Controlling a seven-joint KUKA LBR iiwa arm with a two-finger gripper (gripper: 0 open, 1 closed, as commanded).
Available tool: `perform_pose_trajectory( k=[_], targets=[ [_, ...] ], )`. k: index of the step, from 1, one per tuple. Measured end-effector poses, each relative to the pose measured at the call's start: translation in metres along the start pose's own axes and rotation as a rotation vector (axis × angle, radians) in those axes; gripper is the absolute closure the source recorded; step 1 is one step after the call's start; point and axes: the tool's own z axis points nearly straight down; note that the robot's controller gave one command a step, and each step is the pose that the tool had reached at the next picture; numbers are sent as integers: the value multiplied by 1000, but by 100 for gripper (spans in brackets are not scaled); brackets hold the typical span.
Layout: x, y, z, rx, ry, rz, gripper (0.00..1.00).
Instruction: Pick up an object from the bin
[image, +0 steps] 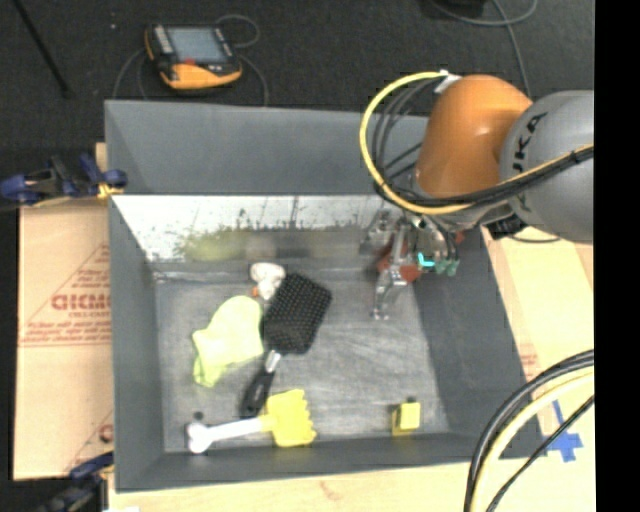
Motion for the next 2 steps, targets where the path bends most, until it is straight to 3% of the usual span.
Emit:
perform_pose_trajectory(
  k=[1,2],
  targets=[
    [-2,0,-5,1,-8,0,0],
    [11,66,56,0,-12,-27,0]
  ],
)
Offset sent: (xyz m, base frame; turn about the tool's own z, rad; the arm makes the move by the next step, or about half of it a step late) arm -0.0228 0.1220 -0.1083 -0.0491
